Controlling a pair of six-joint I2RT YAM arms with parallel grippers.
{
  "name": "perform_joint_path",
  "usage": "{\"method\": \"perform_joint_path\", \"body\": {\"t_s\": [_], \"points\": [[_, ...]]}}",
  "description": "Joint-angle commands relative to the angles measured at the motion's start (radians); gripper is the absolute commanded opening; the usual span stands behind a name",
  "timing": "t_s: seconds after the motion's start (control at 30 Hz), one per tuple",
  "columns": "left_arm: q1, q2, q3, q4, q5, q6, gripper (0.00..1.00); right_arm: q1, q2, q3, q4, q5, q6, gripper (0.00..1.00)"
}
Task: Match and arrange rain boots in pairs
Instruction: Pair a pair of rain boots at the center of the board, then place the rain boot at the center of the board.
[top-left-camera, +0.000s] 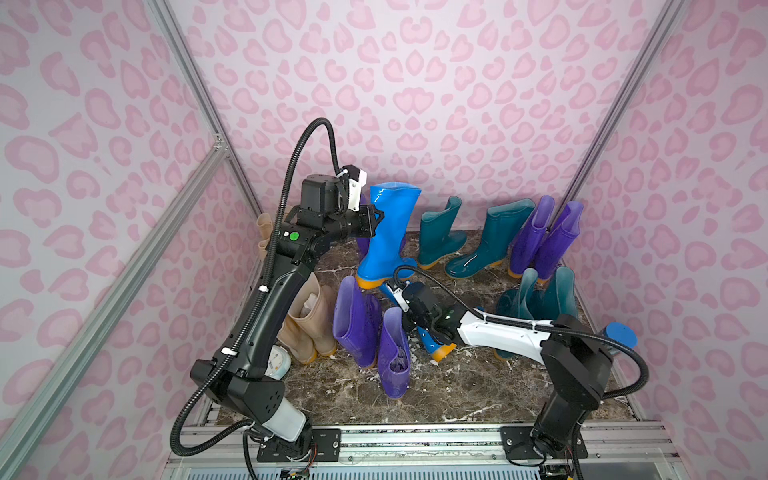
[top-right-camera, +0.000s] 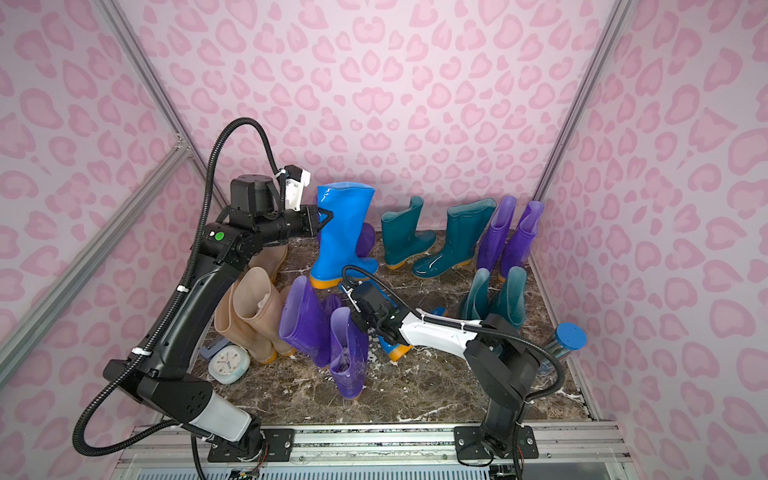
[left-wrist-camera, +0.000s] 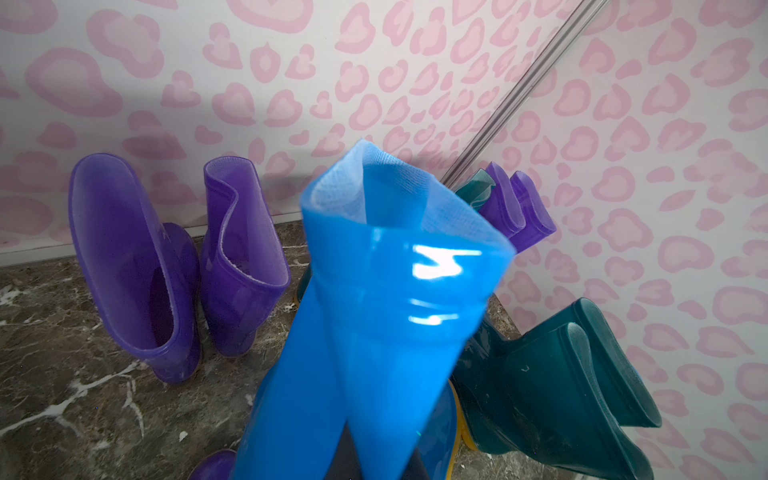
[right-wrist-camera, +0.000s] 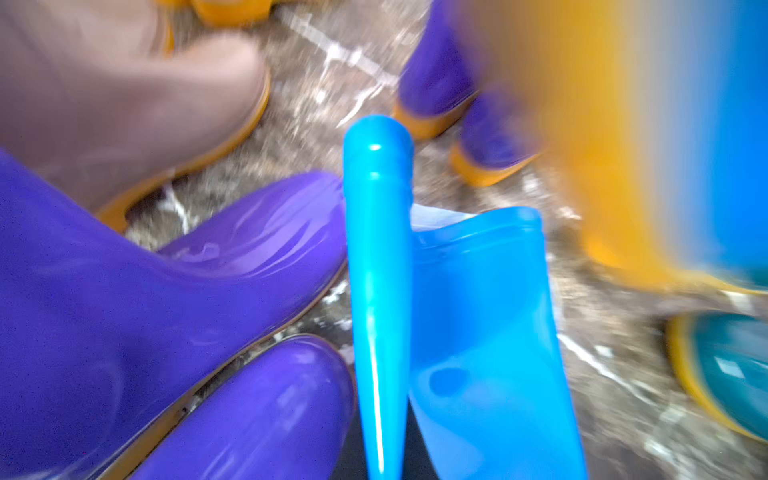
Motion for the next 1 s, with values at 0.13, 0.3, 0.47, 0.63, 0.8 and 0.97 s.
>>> {"method": "perform_joint_path", "body": {"t_s": [0.13, 0.3, 0.47, 0.63, 0.8, 0.97], "points": [[-0.006, 0.043, 0.033, 0.172, 0.054, -0.093, 0.02, -0.014, -0.178, -0.116, 0.002, 0.095, 0.112, 0.00], [-0.059, 0.106, 0.078, 0.212, 0.045, -0.146, 0.02, -0.032, -0.387, -0.234, 0.030, 0.175, 0.229, 0.00], [-0.123, 0.143, 0.079, 0.226, -0.034, -0.164, 0.02, -0.039, -0.523, -0.354, 0.085, 0.202, 0.288, 0.00], [-0.193, 0.109, -0.059, 0.306, -0.148, -0.193, 0.02, -0.038, -0.631, -0.406, 0.067, 0.269, 0.380, 0.00], [-0.243, 0.092, -0.165, 0.363, -0.211, -0.235, 0.02, -0.040, -0.747, -0.511, 0.182, 0.321, 0.419, 0.00], [-0.306, 0.073, -0.274, 0.392, -0.273, -0.246, 0.02, -0.045, -0.775, -0.530, 0.160, 0.320, 0.470, 0.00]]}}
